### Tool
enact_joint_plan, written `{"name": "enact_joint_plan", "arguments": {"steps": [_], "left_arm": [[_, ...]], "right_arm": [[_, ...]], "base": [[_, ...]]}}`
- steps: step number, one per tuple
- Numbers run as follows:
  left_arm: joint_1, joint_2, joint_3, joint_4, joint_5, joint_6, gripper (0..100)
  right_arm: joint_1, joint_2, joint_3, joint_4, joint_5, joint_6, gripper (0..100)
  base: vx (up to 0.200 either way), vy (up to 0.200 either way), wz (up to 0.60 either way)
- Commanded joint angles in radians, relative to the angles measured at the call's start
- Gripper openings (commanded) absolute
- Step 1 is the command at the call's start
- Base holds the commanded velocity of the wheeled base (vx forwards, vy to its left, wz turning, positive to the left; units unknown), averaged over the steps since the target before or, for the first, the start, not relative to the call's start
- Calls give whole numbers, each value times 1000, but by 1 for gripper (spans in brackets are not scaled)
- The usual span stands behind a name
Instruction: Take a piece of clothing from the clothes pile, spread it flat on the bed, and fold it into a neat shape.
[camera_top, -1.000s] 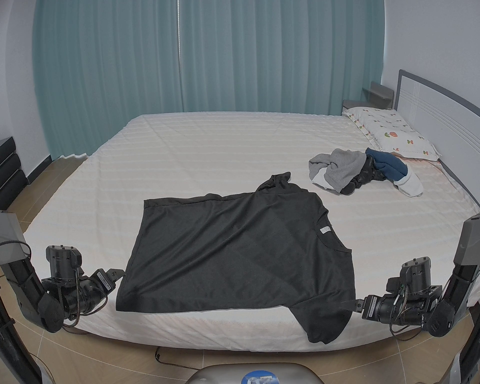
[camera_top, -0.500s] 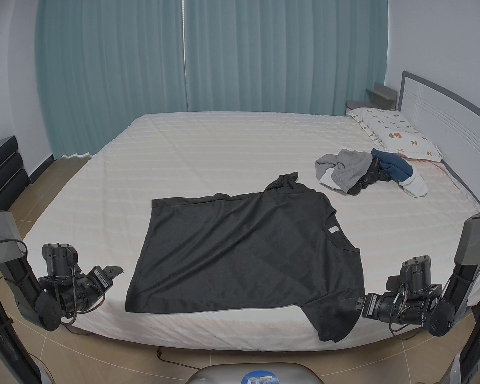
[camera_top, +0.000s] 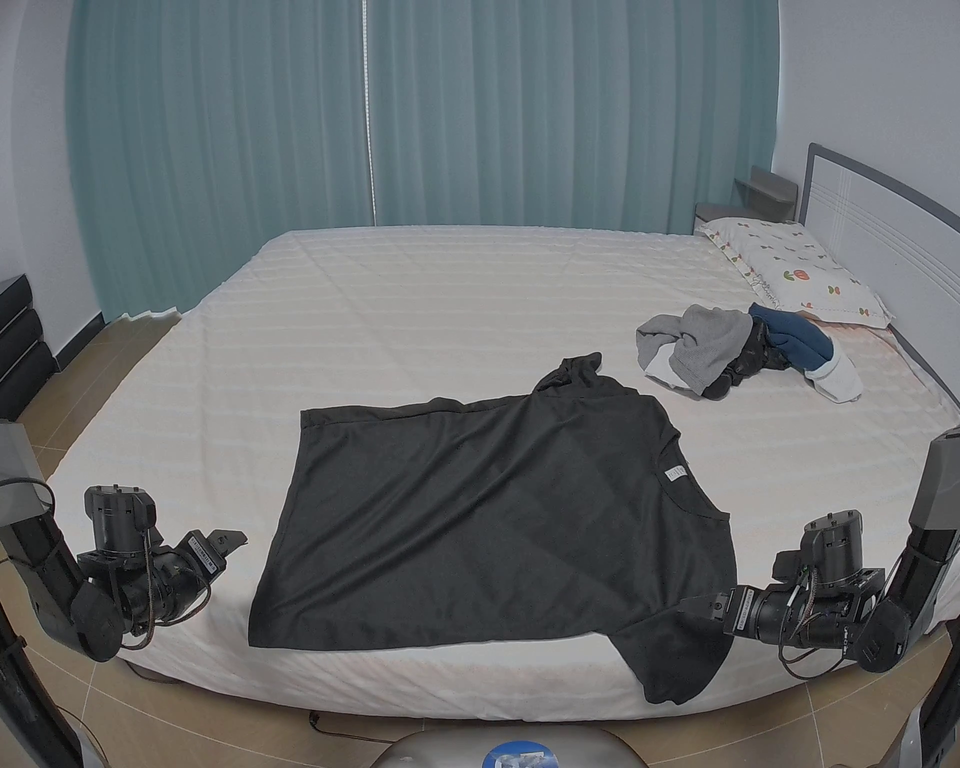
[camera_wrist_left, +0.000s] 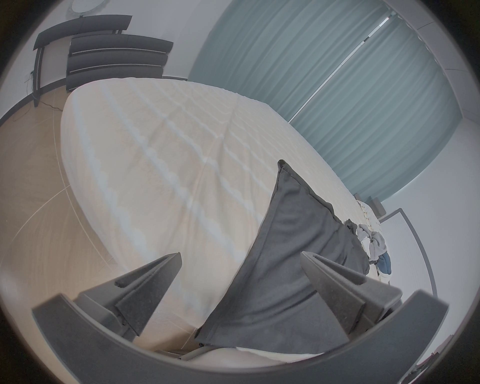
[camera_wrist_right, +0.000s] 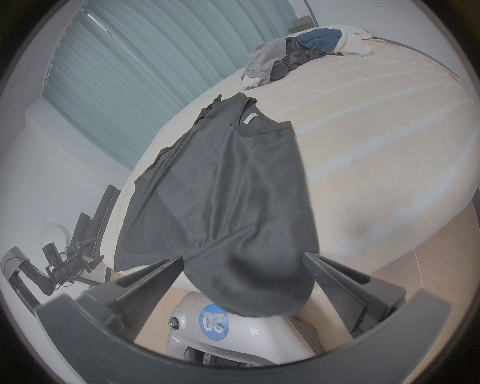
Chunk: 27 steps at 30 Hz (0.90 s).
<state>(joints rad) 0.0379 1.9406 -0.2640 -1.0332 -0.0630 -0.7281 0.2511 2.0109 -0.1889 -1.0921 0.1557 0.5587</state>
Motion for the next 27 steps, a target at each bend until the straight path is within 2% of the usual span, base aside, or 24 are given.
{"name": "enact_joint_plan", "arguments": {"steps": [1, 16, 21, 27], "left_arm": [[-1, 1, 0, -1, 0, -1, 100], [-4, 8, -41, -1, 0, -1, 100], [-7, 18, -162, 18, 2, -1, 100], [-26, 121, -471, 225, 0, -1, 100]], "right_arm": [[1, 0, 0, 0, 1, 0, 100], [2, -3, 0, -2, 1, 1, 100], [-4, -73, -10, -6, -12, 24, 100], [-3, -152, 8, 14, -22, 12, 100]], "base": [[200, 0, 0], [13, 0, 0], [0, 0, 0], [0, 0, 0]]}}
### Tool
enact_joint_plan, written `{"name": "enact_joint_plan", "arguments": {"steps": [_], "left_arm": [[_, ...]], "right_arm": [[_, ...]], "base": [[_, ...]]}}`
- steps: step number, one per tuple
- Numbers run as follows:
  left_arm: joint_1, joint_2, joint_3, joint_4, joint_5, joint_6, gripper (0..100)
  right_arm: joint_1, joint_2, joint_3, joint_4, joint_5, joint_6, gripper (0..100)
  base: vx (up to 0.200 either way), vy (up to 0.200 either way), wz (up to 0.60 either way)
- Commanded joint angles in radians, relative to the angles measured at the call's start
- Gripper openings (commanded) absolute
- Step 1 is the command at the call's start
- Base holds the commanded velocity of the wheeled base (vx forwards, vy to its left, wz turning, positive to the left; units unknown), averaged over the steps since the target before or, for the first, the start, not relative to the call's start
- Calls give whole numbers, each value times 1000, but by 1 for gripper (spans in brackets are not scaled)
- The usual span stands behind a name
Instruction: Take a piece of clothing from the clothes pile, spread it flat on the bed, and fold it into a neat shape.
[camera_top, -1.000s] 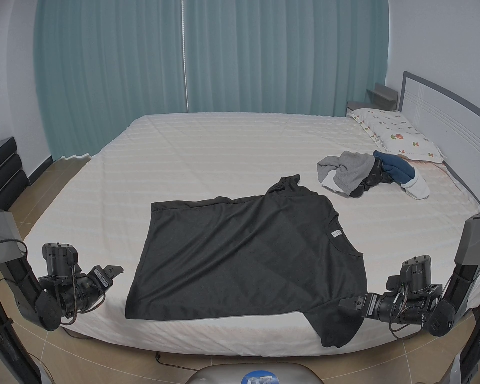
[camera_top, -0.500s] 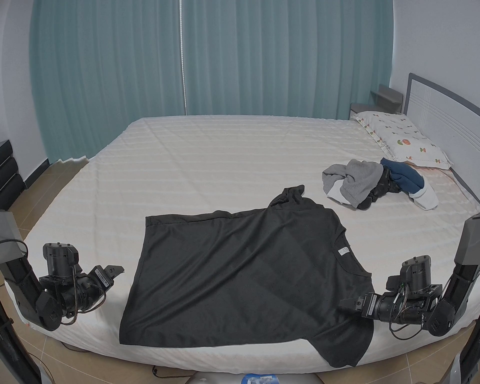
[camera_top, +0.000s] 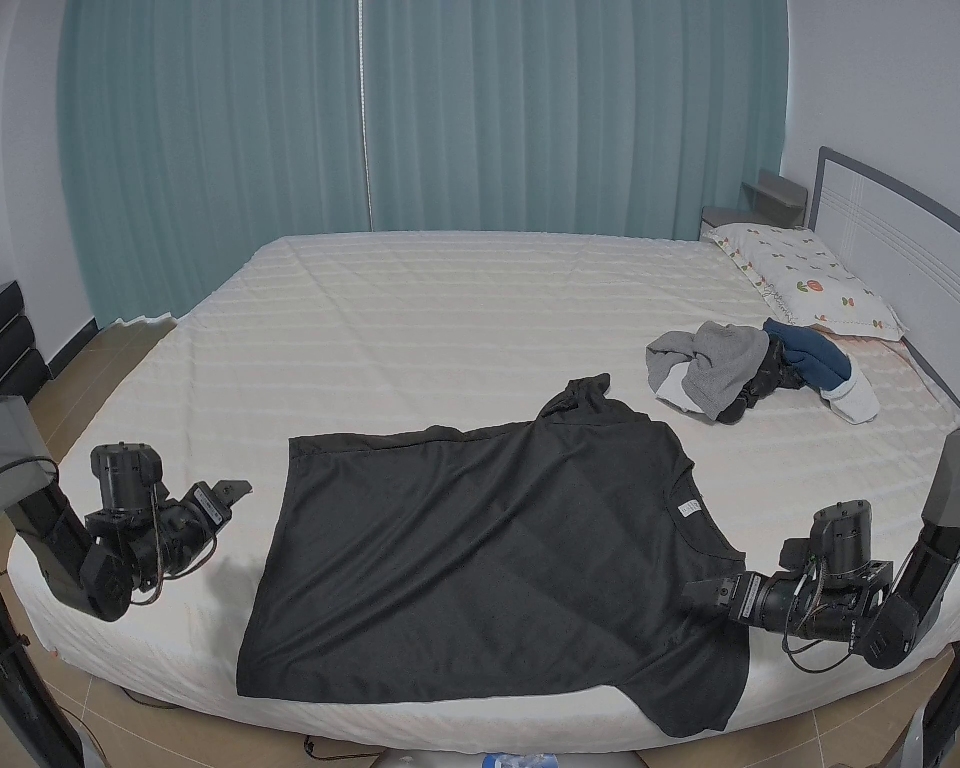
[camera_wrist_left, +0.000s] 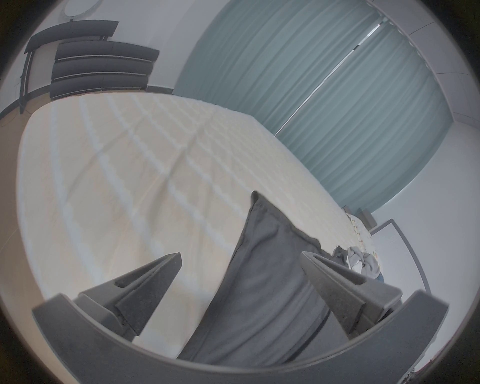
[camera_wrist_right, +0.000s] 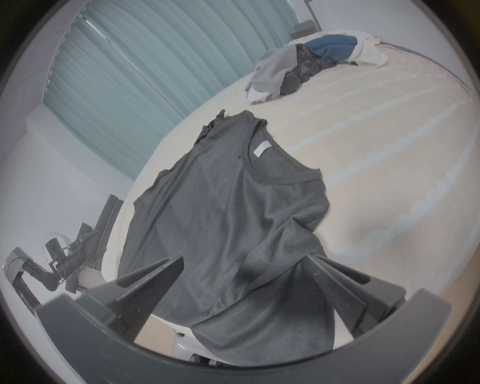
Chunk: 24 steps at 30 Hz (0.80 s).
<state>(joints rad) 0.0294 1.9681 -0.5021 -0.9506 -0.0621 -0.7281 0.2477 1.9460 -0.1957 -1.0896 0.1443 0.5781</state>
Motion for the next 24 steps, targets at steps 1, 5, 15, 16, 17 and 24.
{"name": "enact_joint_plan", "arguments": {"steps": [1, 5, 15, 16, 17, 24], "left_arm": [[-22, 124, -299, 181, -1, -1, 100], [-43, 259, -512, 250, 1, -1, 100], [-111, 529, -972, 449, 16, -14, 100], [-111, 535, -987, 467, 16, -20, 100], [-111, 537, -987, 469, 16, -20, 100], [-103, 532, -957, 475, 13, -36, 100]], "right_arm": [[5, -104, 25, 19, -14, -9, 100], [4, -173, 29, 172, -45, -103, 100], [-65, -271, -42, 333, -35, -130, 100], [-74, -265, -44, 332, -35, -130, 100], [-76, -265, -44, 332, -35, -130, 100], [-149, -252, -87, 333, 47, -129, 100]], "base": [[0, 0, 0], [0, 0, 0], [0, 0, 0], [0, 0, 0], [0, 0, 0], [0, 0, 0]]}}
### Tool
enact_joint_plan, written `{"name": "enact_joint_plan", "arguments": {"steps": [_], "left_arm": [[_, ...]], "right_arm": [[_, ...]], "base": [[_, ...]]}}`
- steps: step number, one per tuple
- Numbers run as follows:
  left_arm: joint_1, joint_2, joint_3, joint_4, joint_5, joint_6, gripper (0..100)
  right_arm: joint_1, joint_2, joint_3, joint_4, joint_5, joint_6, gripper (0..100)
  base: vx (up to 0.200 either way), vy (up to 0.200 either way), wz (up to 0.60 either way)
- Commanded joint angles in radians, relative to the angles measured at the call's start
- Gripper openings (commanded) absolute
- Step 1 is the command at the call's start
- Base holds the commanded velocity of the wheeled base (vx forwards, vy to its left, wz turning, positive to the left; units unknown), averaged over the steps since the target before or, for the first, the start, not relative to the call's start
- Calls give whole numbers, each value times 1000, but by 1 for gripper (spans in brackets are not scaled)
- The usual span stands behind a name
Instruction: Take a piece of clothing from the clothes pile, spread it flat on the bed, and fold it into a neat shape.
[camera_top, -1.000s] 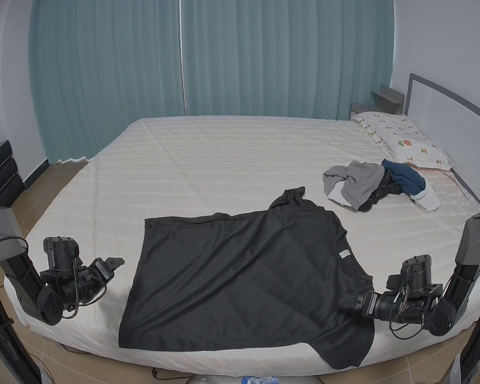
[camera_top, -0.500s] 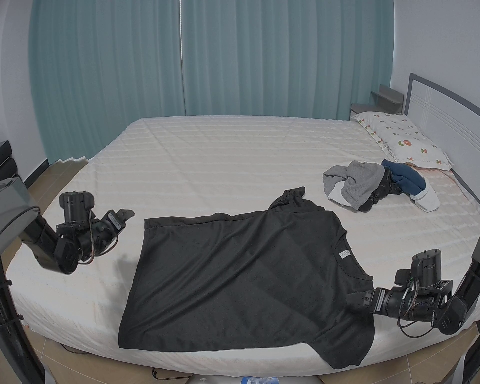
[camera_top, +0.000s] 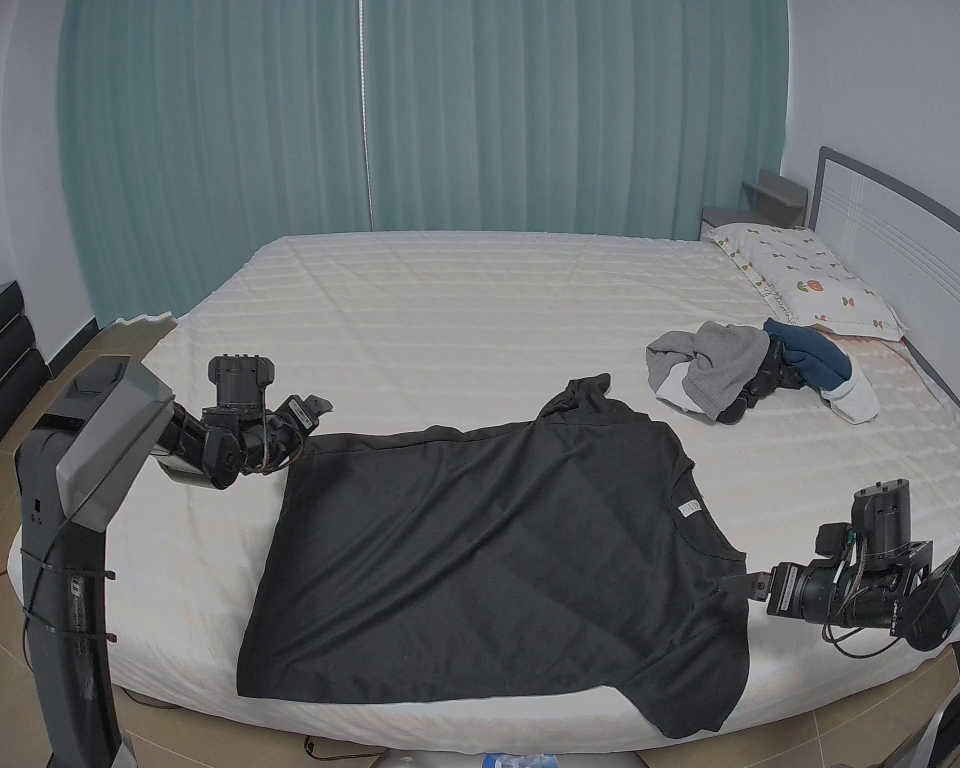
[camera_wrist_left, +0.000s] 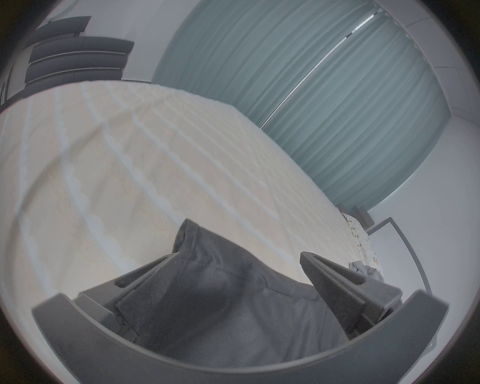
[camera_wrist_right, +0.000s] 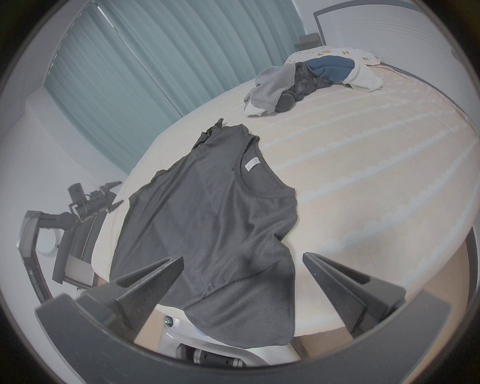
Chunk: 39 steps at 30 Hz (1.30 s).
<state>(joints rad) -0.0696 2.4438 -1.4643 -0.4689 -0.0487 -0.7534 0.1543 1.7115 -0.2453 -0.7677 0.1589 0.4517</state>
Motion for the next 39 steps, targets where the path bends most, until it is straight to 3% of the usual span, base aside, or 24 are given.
{"name": "enact_joint_plan", "arguments": {"steps": [1, 13, 35, 36, 39], "left_arm": [[-3, 57, 4, -8, -3, -11, 100], [10, 55, 4, -76, 3, 0, 100], [27, 64, 5, -65, 1, 6, 100], [28, 64, 5, -65, 1, 6, 0], [27, 70, 4, -65, 0, 5, 0]], "right_arm": [[-58, -16, -35, 11, 36, -2, 100], [-55, 27, -37, 1, 40, 1, 100], [-45, 48, -37, 1, 44, 2, 100], [-45, 48, -37, 1, 44, 2, 100], [-45, 48, -37, 1, 44, 2, 100]], "base": [[0, 0, 0], [0, 0, 0], [0, 0, 0], [0, 0, 0], [0, 0, 0]]}}
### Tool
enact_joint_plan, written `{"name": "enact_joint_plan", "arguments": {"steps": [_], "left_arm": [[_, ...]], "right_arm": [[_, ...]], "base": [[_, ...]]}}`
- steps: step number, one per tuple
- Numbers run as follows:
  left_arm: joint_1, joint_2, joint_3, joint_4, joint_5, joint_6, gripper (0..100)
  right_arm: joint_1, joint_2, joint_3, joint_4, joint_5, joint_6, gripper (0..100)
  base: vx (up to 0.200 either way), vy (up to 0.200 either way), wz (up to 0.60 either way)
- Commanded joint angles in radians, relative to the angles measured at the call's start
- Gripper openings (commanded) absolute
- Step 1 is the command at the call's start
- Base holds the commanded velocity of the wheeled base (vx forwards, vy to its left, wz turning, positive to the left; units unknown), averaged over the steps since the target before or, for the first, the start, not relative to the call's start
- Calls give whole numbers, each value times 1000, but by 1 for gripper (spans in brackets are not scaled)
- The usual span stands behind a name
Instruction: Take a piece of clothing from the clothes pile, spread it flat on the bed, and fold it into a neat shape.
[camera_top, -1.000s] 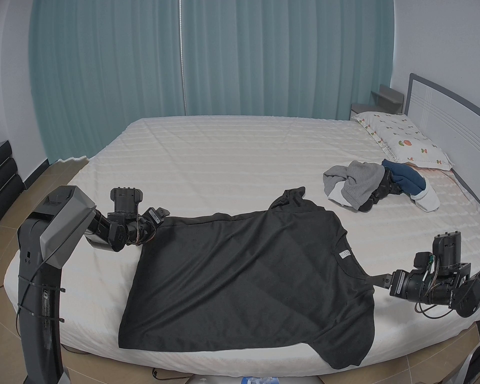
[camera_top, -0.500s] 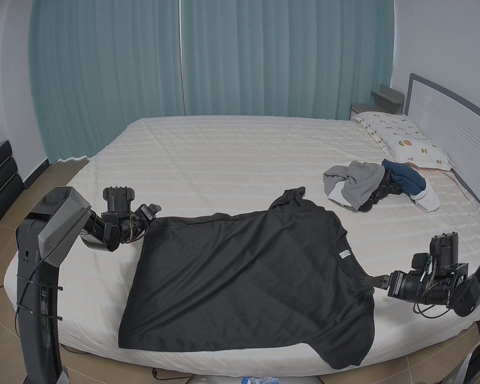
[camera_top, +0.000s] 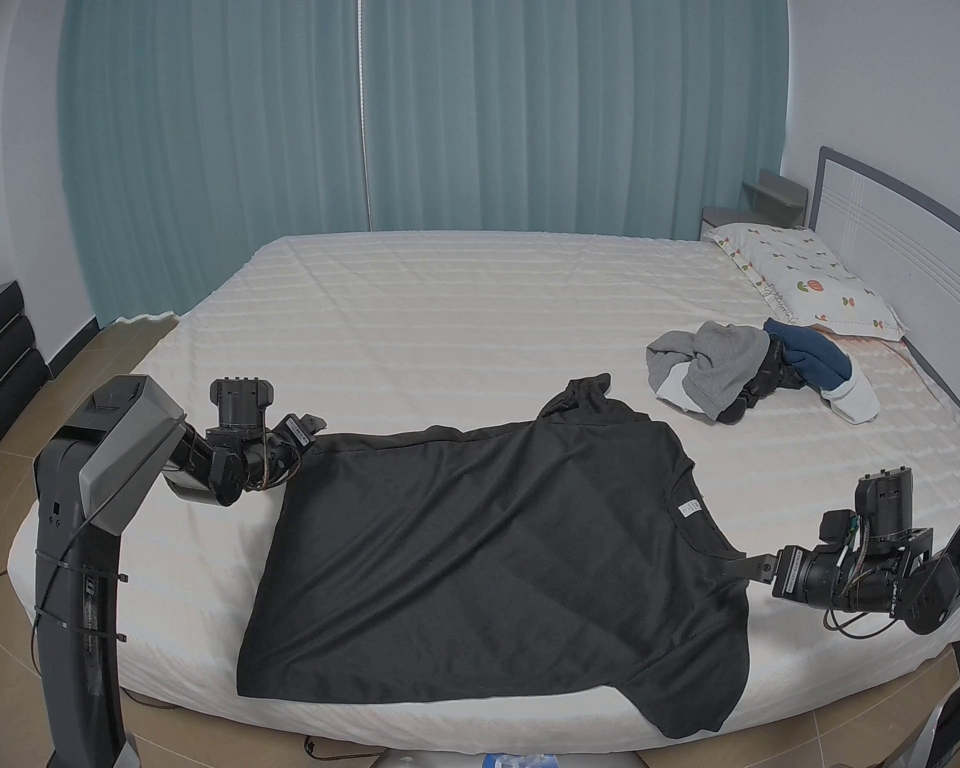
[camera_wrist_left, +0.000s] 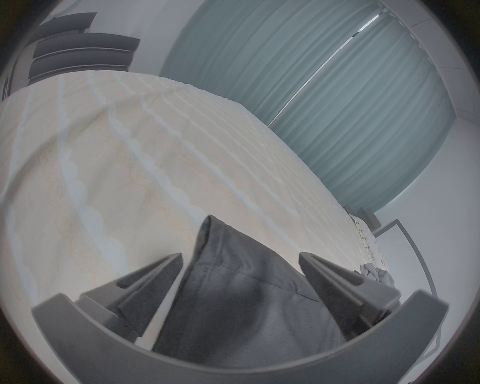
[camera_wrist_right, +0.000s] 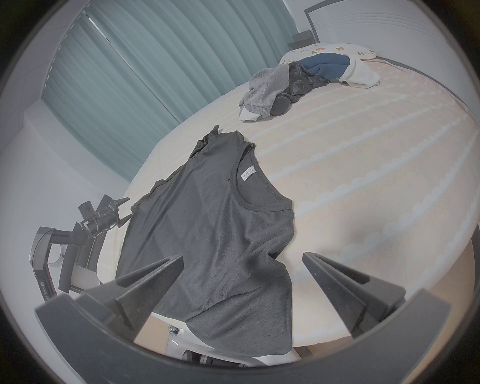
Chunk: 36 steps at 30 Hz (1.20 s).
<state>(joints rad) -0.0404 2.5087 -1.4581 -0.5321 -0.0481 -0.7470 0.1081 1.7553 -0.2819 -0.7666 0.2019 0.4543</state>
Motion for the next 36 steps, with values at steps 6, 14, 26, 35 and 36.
{"name": "enact_joint_plan", "arguments": {"steps": [6, 14, 26, 35, 36], "left_arm": [[4, 5, -11, -9, 2, -5, 0], [24, 28, -67, -11, 39, -9, 0], [33, 32, -54, -2, 16, -23, 0], [67, 18, -31, -11, -122, -23, 100], [68, 21, -31, -11, -127, -23, 100]], "right_arm": [[1, 6, 0, 0, 1, 0, 100], [1, 15, 0, 0, 1, -2, 100], [1, 26, 0, -2, -1, -2, 100], [2, 27, 0, -2, 1, -2, 100], [2, 29, 0, -2, 1, -2, 100]], "base": [[0, 0, 0], [0, 0, 0], [0, 0, 0], [0, 0, 0], [0, 0, 0]]}}
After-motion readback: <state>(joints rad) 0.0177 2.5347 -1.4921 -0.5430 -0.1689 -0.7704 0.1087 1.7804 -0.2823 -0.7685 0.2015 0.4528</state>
